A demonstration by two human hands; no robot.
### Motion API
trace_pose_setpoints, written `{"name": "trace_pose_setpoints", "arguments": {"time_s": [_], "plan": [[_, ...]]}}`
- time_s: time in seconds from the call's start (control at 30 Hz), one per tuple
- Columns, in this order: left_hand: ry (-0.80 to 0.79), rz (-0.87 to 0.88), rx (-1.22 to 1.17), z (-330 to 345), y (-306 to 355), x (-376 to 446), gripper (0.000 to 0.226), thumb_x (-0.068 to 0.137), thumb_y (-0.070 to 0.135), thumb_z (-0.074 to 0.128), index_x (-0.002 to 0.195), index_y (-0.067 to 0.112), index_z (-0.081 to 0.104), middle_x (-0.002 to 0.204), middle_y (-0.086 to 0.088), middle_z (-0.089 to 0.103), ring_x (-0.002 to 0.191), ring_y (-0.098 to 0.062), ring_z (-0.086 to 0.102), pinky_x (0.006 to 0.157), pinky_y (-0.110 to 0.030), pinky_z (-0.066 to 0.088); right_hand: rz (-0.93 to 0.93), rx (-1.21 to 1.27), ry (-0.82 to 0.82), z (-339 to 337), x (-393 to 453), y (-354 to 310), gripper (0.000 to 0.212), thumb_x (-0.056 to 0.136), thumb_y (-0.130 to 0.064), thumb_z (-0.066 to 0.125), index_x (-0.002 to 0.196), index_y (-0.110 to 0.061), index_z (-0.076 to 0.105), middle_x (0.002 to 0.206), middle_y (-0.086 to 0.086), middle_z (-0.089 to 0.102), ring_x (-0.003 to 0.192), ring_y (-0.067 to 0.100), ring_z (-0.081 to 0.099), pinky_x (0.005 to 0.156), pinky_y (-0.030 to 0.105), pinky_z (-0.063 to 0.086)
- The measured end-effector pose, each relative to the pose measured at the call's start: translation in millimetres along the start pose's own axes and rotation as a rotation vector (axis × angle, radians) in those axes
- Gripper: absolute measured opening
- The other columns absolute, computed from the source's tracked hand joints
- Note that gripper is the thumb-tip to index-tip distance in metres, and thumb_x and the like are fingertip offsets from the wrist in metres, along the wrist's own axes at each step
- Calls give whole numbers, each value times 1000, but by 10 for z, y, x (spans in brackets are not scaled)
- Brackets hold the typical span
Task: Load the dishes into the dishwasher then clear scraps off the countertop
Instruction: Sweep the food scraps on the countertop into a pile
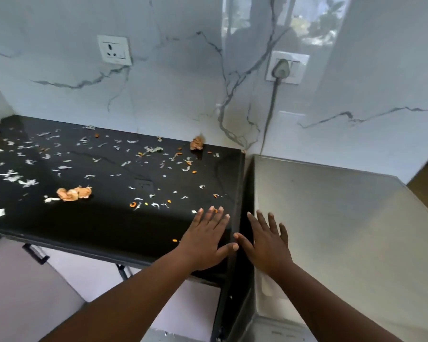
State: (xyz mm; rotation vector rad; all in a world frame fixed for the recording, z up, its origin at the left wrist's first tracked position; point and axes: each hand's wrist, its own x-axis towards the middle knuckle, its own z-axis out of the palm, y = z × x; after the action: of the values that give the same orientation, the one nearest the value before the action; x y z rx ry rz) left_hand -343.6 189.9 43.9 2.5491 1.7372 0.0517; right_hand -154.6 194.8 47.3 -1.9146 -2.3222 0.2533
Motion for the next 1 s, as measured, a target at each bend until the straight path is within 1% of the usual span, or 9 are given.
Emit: {"name": "trace_pose_setpoints", "arguments": {"time_s": [0.1, 0.23, 0.4, 0.47, 0.63, 0.77, 0.83, 0.9, 1.0], "plan": [[2, -129, -5, -75, -359, -61, 88, 87, 73, 12, 154, 18, -5, 162, -5, -9, 147, -20, -17, 119, -42, -12, -113, -31, -20, 0, 372, -240, 85, 81, -75, 9, 154, -31, 3, 163, -2, -4, 148, 23, -15, 117, 46, -7], [6, -322, 36, -258, -855, -237, 88, 89, 73, 14, 153, 17, -10, 161, -6, -11, 146, -21, -19, 118, -41, -13, -271, -71, -10, -26, 867, -643, 94, 74, -80, 1, 154, -31, 2, 162, -1, -7, 147, 23, -19, 117, 47, -9], [76, -521, 35, -445, -1366, -456, 105, 71, 82, -8, 153, 17, -8, 162, -5, -8, 147, -20, -15, 118, -39, -13, -431, -61, -14, -55, 1300, -1224, 104, 64, -80, -11, 154, -29, 1, 162, 0, -10, 144, 22, -25, 116, 47, -11], [75, -584, 16, -392, -1509, -548, 108, 67, 83, -11, 153, 18, -8, 162, -4, -8, 148, -20, -14, 118, -40, -12, -504, -77, -45, 8, 1370, -1423, 105, 62, -80, -11, 154, -30, 0, 162, 0, -11, 144, 21, -26, 116, 46, -12], [79, -707, -5, -270, -1976, -706, 108, 65, 82, -12, 153, 20, -9, 162, -3, -9, 148, -21, -12, 119, -42, -7, -566, -69, -71, 213, 1486, -1789, 104, 63, -81, -10, 154, -31, -1, 162, -2, -13, 136, 16, -33, 116, 45, -13], [94, -797, 27, -286, -2647, -870, 113, 62, 84, -21, 154, 23, 2, 162, -6, 2, 149, -26, 2, 120, -43, 9, -536, -95, -70, 271, 1717, -2079, 105, 61, -80, -12, 153, -31, -3, 161, -2, -14, 136, 16, -33, 114, 43, -15], [96, -825, 22, -290, -2959, -951, 95, 77, 82, -1, 154, 26, 10, 161, -7, 9, 147, -27, 13, 115, -42, 21, -465, -93, -59, 313, 1830, -2234, 108, 59, -81, -13, 154, -31, -1, 162, -2, -11, 142, 19, -28, 116, 43, -12], [94, -804, 51, -289, -3201, -973, 72, 92, 68, 25, 153, 30, 15, 159, -7, 15, 142, -27, 26, 109, -41, 31, -387, -86, -61, 336, 1928, -2367, 107, 61, -82, -10, 154, -30, 0, 162, -1, -10, 145, 22, -24, 117, 43, -10], [75, -701, 106, -284, -3555, -975, 60, 96, 53, 36, 150, 34, 19, 153, -5, 27, 131, -25, 38, 102, -38, 36, -303, -128, -69, 381, 2070, -2605, 90, 81, -78, 8, 155, -28, 1, 162, 0, -9, 146, 24, -20, 118, 45, -7]]}}
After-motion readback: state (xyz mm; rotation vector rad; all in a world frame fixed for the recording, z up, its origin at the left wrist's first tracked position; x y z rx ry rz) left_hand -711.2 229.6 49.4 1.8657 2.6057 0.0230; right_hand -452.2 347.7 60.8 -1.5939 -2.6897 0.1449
